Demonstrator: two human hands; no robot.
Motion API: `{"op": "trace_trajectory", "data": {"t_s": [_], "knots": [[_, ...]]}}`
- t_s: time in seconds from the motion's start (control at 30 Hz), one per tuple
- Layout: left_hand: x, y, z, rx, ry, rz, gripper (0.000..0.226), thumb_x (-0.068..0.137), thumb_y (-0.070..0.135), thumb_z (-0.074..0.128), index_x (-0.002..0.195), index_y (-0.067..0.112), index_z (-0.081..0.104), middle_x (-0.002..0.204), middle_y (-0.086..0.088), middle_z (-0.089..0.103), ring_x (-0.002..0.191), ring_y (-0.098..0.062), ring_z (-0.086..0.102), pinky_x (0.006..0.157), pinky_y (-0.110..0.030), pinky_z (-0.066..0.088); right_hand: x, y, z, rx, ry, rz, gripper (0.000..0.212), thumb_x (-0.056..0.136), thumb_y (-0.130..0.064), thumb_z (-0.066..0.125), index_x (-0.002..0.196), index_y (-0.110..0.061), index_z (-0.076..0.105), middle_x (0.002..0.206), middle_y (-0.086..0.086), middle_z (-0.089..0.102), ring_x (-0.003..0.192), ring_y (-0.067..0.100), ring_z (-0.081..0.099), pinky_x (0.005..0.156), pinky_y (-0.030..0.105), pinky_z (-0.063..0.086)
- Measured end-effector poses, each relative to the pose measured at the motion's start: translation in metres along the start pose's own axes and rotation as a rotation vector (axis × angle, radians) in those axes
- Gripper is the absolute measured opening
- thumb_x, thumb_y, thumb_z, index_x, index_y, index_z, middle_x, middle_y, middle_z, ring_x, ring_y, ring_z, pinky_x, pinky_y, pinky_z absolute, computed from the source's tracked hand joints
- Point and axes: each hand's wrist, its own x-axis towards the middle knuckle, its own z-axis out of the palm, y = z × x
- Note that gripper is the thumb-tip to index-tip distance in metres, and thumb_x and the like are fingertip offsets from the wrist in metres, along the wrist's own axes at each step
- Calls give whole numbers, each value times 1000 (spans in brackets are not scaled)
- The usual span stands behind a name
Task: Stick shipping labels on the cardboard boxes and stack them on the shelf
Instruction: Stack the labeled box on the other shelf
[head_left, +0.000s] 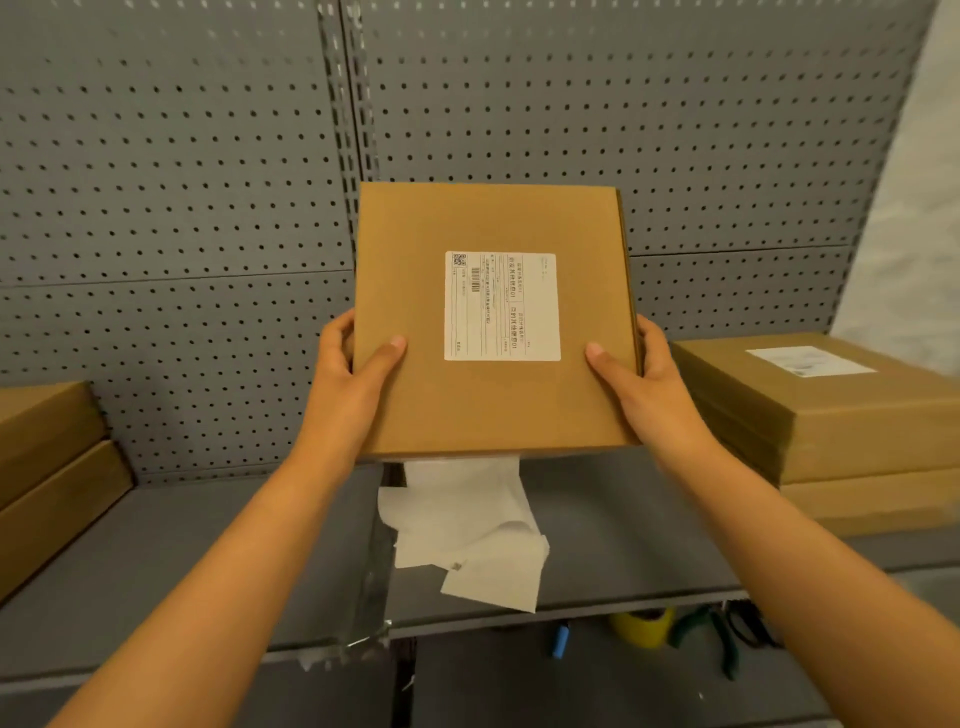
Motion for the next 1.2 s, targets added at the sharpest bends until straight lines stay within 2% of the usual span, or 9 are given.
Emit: {"op": "trace_trajectory", "data": {"t_s": [0.13,0.23,0.3,0.4,0.6,0.7,0.87,1.0,1.2], "knots": [[3,11,34,-7,-28,16,52,92,32,58,139,24,35,127,7,53,103,-3,56,74,-18,44,6,0,-34,-9,16,-15,68,84,-40,68,140,-34,30,131,-6,48,116,13,53,99,35,47],[-1,19,59,-14,-44,12,51,92,32,57,138,25,36,126,6,54,102,-4,57,74,-20,45,11,3,-63,-61,27,-32,75,78,-46,70,142,-34,31,137,-2,45,119,16,51,102,43,45],[-3,26,79,1,-46,16,49,92,34,57,137,25,39,124,7,55,101,-5,57,74,-22,45,17,3,-84,-58,35,-45,71,81,-41,69,142,-32,33,135,-2,46,116,15,52,99,39,47],[-8,40,114,1,-30,17,45,92,34,56,135,28,43,121,8,57,100,-7,57,74,-25,45,26,1,-122,-27,41,-70,68,84,-33,68,143,-28,33,125,-9,53,106,5,56,87,25,49],[-26,60,201,-16,-35,-39,47,90,33,58,136,32,44,121,9,60,103,-13,60,87,-39,50,53,7,-214,-12,61,-55,71,78,-40,73,135,-30,31,131,-9,48,116,12,53,101,38,46],[-38,67,245,-47,7,-62,52,89,29,60,137,28,39,121,11,55,101,-11,58,84,-35,49,62,12,-258,-34,33,-52,71,80,-42,70,138,-30,30,132,-8,47,116,14,52,101,40,46],[-53,74,304,-95,-18,-118,39,88,24,62,122,27,41,117,7,56,97,-11,58,79,-32,48,74,27,-315,13,2,-5,66,85,-35,66,142,-28,34,131,-5,52,114,16,56,100,40,48],[-61,74,340,-83,-74,-147,48,88,24,61,132,26,42,118,8,56,99,-11,57,76,-30,45,80,45,-352,46,-28,50,59,85,-35,65,139,-29,42,128,-5,59,110,18,61,98,43,50],[-67,69,377,-67,-136,-205,49,89,26,60,135,27,44,119,6,58,96,-10,58,67,-26,43,87,64,-381,51,35,158,64,86,-32,64,141,-29,32,133,-1,51,106,21,59,96,44,50]]}}
